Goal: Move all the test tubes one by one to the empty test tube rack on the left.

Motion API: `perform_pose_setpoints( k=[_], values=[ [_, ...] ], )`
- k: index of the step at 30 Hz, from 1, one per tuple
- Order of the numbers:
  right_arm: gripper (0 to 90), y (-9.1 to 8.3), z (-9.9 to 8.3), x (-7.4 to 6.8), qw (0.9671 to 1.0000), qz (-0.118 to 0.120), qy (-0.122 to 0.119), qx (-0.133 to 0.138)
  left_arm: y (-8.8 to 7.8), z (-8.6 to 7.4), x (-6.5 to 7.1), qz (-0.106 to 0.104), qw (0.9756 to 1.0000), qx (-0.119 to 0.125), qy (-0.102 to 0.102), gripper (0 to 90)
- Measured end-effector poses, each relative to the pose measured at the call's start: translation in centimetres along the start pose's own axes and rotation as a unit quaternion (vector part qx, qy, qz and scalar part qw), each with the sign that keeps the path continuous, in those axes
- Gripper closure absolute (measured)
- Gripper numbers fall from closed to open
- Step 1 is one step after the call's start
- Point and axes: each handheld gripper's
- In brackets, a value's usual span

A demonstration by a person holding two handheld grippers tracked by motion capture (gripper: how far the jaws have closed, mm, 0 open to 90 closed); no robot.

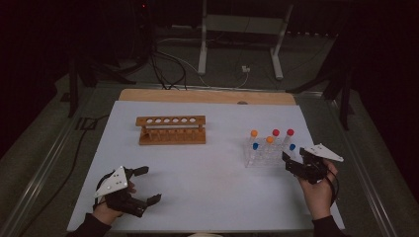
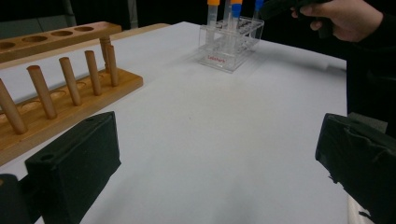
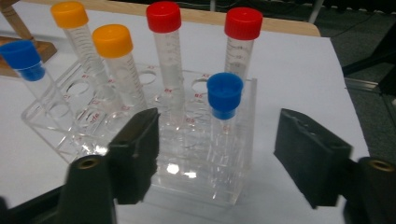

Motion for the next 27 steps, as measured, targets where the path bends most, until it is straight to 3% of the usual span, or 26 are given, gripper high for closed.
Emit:
perform_pose_setpoints(
  k=[8,15,18,22,27],
  values=[
    [61.3,0.6,0.1,0.1,0.9999,0.002,-0.003,-0.016,0.0,0.0,0.0,0.000,1.0000,0.001,-0.001,0.6],
    [68.8,1.0,0.1,0.4,0.9998,0.002,-0.003,-0.021,0.0,0.0,0.1,-0.001,1.0000,-0.002,0.001,0.6],
    [75.9,1.2,0.1,0.3,0.9996,-0.005,-0.010,-0.025,0.0,0.0,0.1,0.000,1.0000,-0.003,0.002,0.6],
    [76.9,1.0,0.1,0.6,0.9997,-0.002,-0.007,-0.023,0.0,0.0,0.1,0.000,1.0000,-0.003,0.002,0.6],
    [77.2,0.5,0.5,0.3,0.9992,-0.003,-0.035,-0.020,0.0,0.0,0.1,-0.001,1.0000,-0.001,0.000,0.6]
  ],
)
Point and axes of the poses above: each handheld gripper's, and its own axes: y roughly forward along the jaws, z roughly out of its top, x roughly to its right, and after that the axes turned 6 degrees about z, right-handed
